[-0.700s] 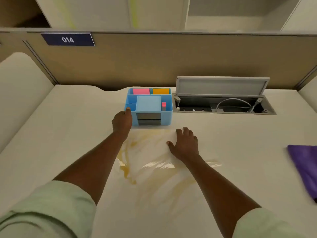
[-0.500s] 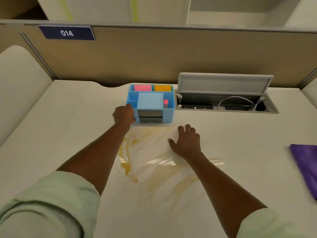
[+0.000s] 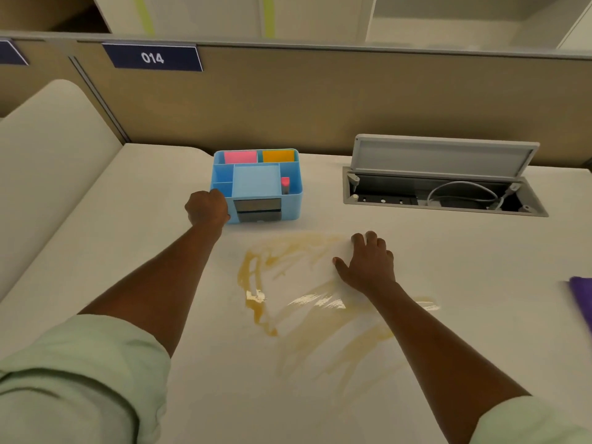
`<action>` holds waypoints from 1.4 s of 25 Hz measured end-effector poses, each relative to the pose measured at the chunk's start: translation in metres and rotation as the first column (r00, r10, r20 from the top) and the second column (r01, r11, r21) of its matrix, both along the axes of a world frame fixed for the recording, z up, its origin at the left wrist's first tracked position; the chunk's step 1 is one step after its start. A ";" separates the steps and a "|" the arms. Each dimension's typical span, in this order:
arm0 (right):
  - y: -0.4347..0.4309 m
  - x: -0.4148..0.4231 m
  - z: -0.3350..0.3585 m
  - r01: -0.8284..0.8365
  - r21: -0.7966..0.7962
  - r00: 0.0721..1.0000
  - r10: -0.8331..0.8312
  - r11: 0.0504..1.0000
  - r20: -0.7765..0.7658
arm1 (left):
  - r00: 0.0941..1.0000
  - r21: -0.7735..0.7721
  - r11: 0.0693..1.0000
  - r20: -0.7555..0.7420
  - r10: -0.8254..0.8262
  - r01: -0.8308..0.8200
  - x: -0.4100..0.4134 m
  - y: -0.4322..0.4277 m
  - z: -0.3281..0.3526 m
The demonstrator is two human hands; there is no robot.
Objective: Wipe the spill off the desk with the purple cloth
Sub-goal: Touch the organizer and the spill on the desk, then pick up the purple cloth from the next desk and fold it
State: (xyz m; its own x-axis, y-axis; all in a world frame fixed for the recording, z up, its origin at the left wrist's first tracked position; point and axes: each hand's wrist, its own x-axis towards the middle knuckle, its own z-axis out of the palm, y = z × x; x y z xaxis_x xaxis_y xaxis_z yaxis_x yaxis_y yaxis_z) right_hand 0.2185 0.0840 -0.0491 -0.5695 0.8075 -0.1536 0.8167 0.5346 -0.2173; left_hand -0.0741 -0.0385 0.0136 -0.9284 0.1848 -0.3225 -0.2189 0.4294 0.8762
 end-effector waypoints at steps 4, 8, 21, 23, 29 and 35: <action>0.000 0.001 -0.002 -0.005 0.001 1.000 0.005 1.000 -0.008 | 0.991 -0.034 0.997 -0.114 0.067 -0.072 -0.031 -0.044 0.000; 0.000 -0.001 0.000 -0.006 -0.002 1.000 0.006 1.000 -0.005 | 0.976 -0.237 0.959 -0.189 0.108 -0.152 -0.040 -0.072 -0.003; 0.006 0.019 0.009 -0.013 -0.158 0.983 -0.015 0.987 -0.180 | 0.920 -0.082 0.925 -0.166 0.354 -0.371 0.026 -0.076 -0.014; -0.002 0.045 0.010 0.009 -0.163 0.964 -0.051 0.987 -0.260 | 0.930 -0.070 0.967 -0.301 0.212 -0.243 0.063 -0.067 -0.025; -0.005 0.164 0.009 0.157 -0.086 0.936 -0.176 0.984 -0.305 | 0.768 -0.259 0.905 -0.481 -0.423 0.337 0.209 0.007 -0.044; 0.025 0.296 0.017 0.384 -0.056 0.870 -0.381 0.922 -0.312 | 0.505 -0.386 0.652 -0.421 -0.754 0.652 0.358 0.095 -0.043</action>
State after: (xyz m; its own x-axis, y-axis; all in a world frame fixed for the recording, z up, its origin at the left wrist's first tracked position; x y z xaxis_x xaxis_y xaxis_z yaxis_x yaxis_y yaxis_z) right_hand 0.5142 0.1095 -0.0321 -0.2333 0.9723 -0.0130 0.8485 0.1971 -0.4912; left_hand 0.2834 0.0561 -0.0293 -0.5305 0.8460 0.0543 0.6649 0.3755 0.6457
